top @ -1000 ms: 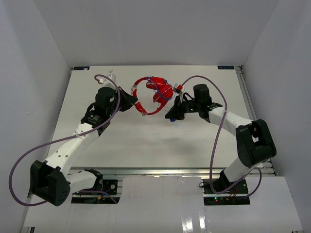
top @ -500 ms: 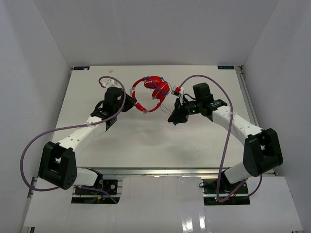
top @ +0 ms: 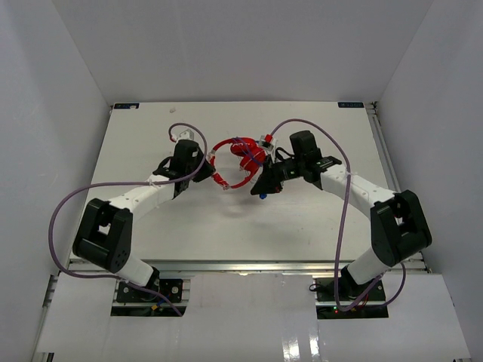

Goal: Wrap the headphones

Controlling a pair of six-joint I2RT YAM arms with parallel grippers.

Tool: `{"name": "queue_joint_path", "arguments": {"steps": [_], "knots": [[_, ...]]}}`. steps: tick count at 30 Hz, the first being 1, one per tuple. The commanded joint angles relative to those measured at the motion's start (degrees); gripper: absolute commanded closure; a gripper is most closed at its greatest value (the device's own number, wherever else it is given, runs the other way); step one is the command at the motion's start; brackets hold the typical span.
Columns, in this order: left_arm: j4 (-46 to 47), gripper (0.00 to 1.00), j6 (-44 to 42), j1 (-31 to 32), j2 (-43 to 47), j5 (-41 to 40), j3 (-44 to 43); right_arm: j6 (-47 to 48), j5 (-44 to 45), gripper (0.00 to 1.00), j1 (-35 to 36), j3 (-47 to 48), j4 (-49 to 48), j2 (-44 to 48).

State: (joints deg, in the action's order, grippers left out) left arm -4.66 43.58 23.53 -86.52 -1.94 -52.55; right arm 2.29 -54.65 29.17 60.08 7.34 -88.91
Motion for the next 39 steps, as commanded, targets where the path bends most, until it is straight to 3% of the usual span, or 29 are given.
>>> {"name": "queue_joint_path", "arguments": {"steps": [1, 22, 39], "knots": [[1.58, 1.0, -1.9, -0.15, -0.68, 4.72, -3.54, -5.72, -1.49, 0.92, 0.34, -0.71, -6.7, -1.79], [-0.62, 1.0, -6.66, 0.47, -11.29, 10.54, -6.71, -5.77, -1.11, 0.88, 1.52, 0.02, -10.7, -11.64], [-0.22, 1.0, -6.93, 0.64, -12.04, 11.79, -4.88, -7.13, -2.39, 0.68, 1.55, 2.72, -12.62, -14.68]]}}
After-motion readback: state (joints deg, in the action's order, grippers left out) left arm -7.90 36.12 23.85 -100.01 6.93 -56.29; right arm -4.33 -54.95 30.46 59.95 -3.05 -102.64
